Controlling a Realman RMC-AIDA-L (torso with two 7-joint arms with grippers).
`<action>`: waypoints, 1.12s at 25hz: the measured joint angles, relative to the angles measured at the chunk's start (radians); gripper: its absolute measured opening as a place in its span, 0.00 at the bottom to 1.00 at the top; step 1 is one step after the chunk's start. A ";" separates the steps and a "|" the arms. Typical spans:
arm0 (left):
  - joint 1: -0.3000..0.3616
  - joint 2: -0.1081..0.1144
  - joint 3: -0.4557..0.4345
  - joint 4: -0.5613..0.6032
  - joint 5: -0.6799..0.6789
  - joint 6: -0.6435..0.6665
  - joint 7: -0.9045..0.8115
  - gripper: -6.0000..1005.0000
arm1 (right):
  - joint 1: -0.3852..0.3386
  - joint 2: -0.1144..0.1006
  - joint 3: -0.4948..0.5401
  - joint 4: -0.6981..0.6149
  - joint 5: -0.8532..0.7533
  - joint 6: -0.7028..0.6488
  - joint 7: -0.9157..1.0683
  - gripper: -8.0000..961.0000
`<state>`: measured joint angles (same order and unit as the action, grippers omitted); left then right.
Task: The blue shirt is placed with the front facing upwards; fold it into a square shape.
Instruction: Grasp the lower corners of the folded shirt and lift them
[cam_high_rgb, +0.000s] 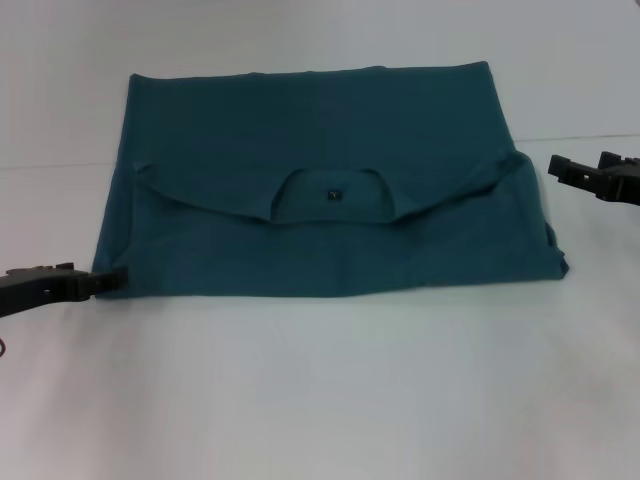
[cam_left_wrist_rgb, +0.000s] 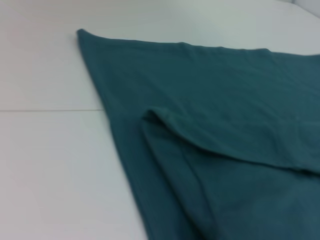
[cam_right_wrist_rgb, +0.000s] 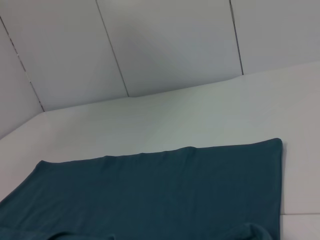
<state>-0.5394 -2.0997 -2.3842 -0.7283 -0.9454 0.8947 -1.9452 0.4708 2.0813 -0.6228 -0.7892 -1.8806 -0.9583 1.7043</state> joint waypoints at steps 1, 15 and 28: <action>0.000 0.002 -0.002 0.000 0.001 0.000 -0.015 0.88 | 0.000 0.000 0.000 0.002 0.000 0.001 0.000 0.96; -0.035 0.093 -0.001 0.056 0.002 0.098 -0.500 0.87 | 0.002 0.000 -0.008 0.007 0.000 0.003 -0.003 0.96; -0.073 0.101 0.021 0.099 0.004 0.084 -0.558 0.87 | 0.006 0.001 -0.035 0.007 0.000 0.005 -0.029 0.96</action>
<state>-0.6127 -1.9983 -2.3629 -0.6297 -0.9416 0.9784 -2.5034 0.4767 2.0824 -0.6580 -0.7817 -1.8806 -0.9531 1.6752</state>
